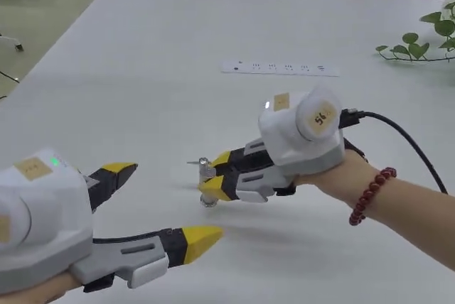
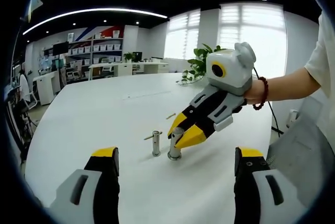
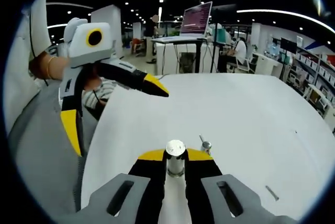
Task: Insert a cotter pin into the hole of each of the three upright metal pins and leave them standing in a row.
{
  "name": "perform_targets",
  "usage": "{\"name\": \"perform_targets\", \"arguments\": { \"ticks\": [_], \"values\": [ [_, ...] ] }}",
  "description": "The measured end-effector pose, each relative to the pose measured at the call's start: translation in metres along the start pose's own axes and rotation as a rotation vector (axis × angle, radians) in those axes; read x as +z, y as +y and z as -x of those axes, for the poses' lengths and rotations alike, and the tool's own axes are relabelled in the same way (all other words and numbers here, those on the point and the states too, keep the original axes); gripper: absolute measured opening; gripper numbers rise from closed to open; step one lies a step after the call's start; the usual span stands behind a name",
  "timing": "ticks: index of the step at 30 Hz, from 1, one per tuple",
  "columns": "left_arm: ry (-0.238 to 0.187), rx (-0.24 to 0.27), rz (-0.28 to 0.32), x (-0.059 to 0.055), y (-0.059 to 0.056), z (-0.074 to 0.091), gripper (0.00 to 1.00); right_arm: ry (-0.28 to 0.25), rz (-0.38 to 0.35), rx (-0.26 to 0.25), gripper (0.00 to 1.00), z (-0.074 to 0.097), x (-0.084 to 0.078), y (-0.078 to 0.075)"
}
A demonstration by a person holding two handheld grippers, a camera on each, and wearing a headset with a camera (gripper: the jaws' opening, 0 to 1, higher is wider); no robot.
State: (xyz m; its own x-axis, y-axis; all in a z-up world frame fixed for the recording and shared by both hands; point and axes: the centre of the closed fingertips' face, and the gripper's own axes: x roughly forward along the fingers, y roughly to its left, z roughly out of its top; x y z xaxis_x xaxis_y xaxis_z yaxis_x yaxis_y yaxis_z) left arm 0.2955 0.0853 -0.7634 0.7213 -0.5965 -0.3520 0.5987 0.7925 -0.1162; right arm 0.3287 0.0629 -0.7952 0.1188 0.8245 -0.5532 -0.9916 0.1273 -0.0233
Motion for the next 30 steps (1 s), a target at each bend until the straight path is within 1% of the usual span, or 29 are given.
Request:
{"name": "perform_targets", "arguments": {
  "ticks": [2, 8, 12, 14, 18, 24, 25, 30],
  "values": [
    [-0.002, -0.006, -0.001, 0.0, -0.002, -0.001, 0.91, 0.002, -0.009, -0.008, 0.13, 0.004, -0.003, 0.0],
    [0.011, -0.011, -0.015, -0.001, -0.004, -0.002, 0.91, 0.016, -0.019, -0.026, 0.13, 0.011, -0.017, 0.002],
    [-0.001, 0.0, -0.02, 0.0, -0.003, -0.002, 0.91, 0.037, -0.018, -0.031, 0.13, 0.012, -0.028, 0.005],
    [-0.003, 0.003, -0.018, 0.0, -0.003, -0.001, 0.91, 0.039, -0.029, -0.032, 0.13, 0.014, -0.033, 0.006],
    [0.009, 0.007, -0.024, -0.003, -0.001, -0.001, 0.91, 0.043, -0.034, -0.031, 0.13, 0.016, -0.038, 0.009],
    [0.015, 0.003, -0.025, -0.005, -0.002, -0.002, 0.91, 0.057, -0.033, -0.026, 0.13, 0.017, -0.048, 0.011],
    [0.016, 0.004, -0.026, -0.005, -0.002, -0.003, 0.91, 0.047, -0.034, -0.023, 0.13, 0.018, -0.047, 0.012],
    [0.028, 0.004, -0.034, -0.008, -0.001, -0.004, 0.9, 0.052, -0.032, -0.019, 0.13, 0.02, -0.05, 0.011]
  ]
}}
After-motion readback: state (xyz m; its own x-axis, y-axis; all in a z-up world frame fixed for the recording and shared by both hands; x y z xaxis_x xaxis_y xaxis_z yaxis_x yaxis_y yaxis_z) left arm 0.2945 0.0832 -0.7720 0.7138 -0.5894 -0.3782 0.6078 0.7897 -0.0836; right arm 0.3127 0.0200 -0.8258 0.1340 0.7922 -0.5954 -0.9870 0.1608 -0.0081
